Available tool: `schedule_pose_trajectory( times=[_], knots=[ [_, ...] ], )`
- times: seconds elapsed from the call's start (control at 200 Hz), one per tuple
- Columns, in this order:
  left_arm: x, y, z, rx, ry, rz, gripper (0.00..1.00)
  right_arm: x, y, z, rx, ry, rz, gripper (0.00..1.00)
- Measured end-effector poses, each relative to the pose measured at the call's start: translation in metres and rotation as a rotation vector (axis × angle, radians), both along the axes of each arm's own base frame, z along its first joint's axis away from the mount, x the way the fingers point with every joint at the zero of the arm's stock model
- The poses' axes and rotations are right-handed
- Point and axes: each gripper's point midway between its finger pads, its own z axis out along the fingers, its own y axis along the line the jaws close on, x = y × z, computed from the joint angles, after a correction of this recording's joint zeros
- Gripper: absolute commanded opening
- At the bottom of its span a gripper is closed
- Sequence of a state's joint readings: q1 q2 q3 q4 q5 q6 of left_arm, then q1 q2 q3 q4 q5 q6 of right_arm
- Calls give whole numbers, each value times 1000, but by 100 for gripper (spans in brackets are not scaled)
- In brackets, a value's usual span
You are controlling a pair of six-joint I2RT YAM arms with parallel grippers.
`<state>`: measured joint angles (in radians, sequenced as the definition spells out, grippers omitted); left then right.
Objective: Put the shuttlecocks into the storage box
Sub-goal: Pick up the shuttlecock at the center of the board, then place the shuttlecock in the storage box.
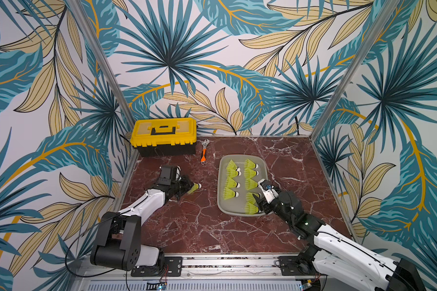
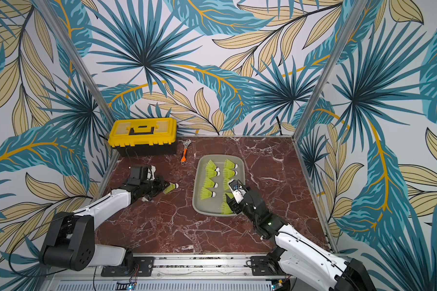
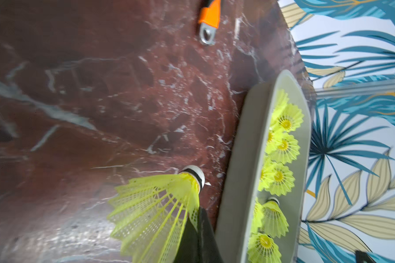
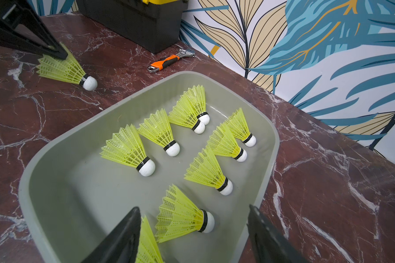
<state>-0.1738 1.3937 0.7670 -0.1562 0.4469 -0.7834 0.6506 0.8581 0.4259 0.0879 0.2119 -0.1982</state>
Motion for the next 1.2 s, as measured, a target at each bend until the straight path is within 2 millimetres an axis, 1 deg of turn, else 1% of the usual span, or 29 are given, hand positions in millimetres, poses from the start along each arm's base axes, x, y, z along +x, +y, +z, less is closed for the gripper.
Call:
schedule_pose_trajectory(
  times=[0.1, 0.185, 0.265, 0.381, 0.516, 0.636, 0.846, 1.022, 1.202],
  knots=[
    [1, -33, 30, -30, -62, -116, 0, -1, 3, 0, -11, 1, 24, 74],
    [-2, -63, 57, -63, -119, -224, 0, -3, 10, 1, -16, 5, 65, 73],
    [-7, -89, 75, -89, -149, -313, 0, -4, 16, 1, -19, 10, 102, 73],
    [-17, -120, 86, -102, -158, -426, 0, -5, 24, -2, -35, 20, 151, 72],
    [-31, -146, 87, -109, -137, -524, 0, -6, 33, -8, -65, 33, 208, 71],
    [-42, -161, 84, -111, -118, -576, 0, -3, 41, -10, -88, 40, 243, 68],
    [-53, -175, 83, -115, -97, -631, 0, 4, 54, -16, -122, 49, 295, 59],
    [-58, -179, 83, -120, -91, -653, 0, 11, 61, -21, -145, 52, 317, 55],
    [-61, -179, 82, -122, -80, -662, 0, 17, 69, -18, -152, 44, 339, 51]
  ],
)
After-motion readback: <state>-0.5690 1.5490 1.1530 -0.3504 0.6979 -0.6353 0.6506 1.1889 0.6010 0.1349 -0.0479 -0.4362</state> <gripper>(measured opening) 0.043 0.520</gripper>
